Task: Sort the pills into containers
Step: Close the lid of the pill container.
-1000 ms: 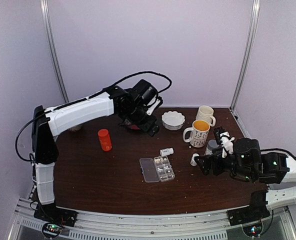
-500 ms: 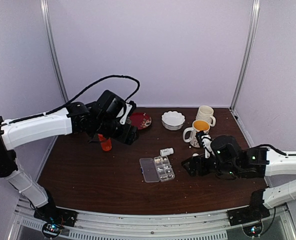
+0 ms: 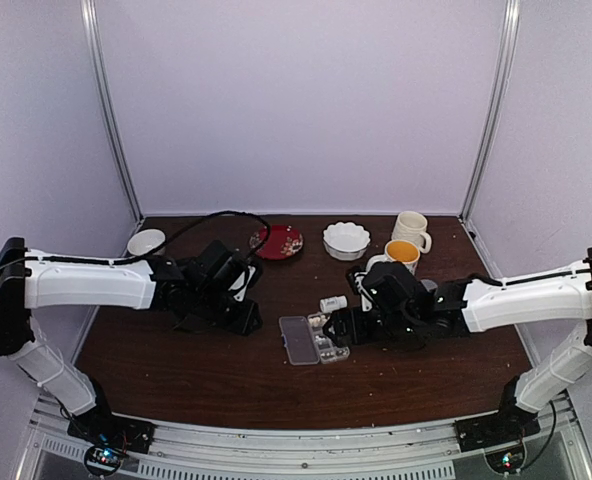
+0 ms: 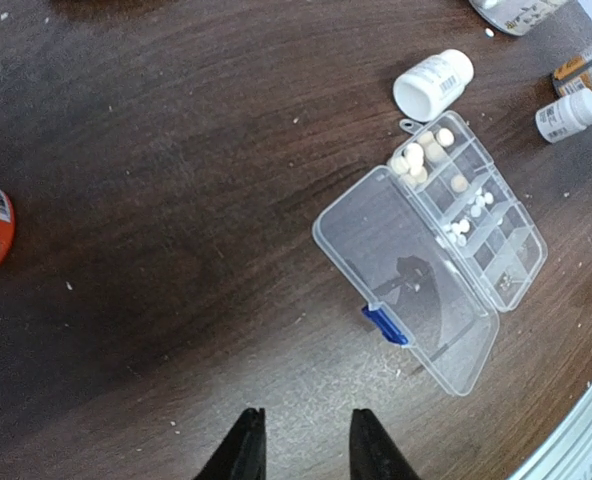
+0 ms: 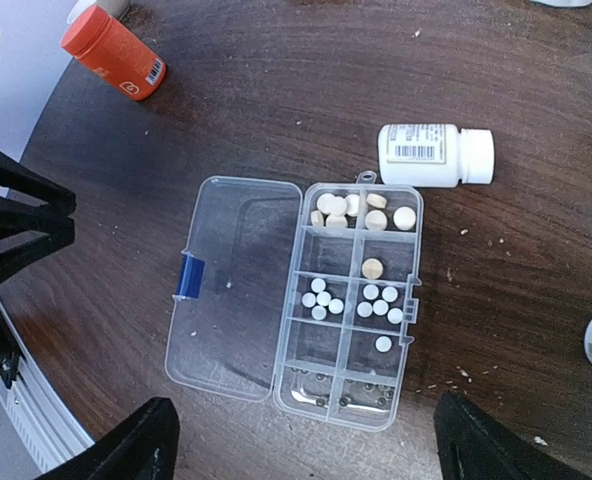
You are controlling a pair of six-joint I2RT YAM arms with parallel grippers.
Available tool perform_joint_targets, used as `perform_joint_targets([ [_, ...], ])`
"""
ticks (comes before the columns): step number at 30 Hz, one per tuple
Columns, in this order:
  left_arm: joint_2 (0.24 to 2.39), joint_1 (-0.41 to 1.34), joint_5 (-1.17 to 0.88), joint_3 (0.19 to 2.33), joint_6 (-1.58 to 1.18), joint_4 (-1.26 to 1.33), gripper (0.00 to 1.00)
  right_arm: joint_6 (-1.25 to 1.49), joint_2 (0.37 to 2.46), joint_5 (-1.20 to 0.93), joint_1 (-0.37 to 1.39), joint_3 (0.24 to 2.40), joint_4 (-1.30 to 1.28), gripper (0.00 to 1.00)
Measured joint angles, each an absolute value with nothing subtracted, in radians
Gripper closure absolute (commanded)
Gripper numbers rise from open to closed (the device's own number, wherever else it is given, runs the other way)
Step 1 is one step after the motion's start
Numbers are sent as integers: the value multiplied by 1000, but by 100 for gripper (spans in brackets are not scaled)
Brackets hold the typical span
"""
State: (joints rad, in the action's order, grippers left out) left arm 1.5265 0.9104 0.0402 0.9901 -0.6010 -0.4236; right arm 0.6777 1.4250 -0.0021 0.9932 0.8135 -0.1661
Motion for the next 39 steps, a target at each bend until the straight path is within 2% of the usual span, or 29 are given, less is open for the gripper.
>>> perform_joint_targets([
  [3, 1554, 910, 28, 960, -626, -377, 78, 685, 1483, -22, 987, 847, -163, 26],
  [7, 1594, 910, 12, 933, -643, -340, 79, 666, 1518, -24, 976, 876, -185, 64],
  [11, 1620, 910, -12, 927, -645, -324, 78, 650, 1534, -2, 968, 908, -238, 81],
  [14, 1639, 910, -28, 925, -645, -307, 79, 625, 1551, 29, 968, 941, -288, 100],
  [24, 1666, 910, -44, 907, -650, -284, 80, 570, 1618, 106, 963, 989, -417, 100],
  [26, 1665, 910, -44, 897, -654, -283, 82, 560, 1621, 115, 963, 996, -432, 100],
  [32, 1666, 910, -47, 890, -661, -281, 97, 545, 1657, 157, 949, 1042, -477, 100],
  [39, 1668, 910, -48, 890, -662, -281, 100, 544, 1694, 174, 942, 1049, -495, 100],
])
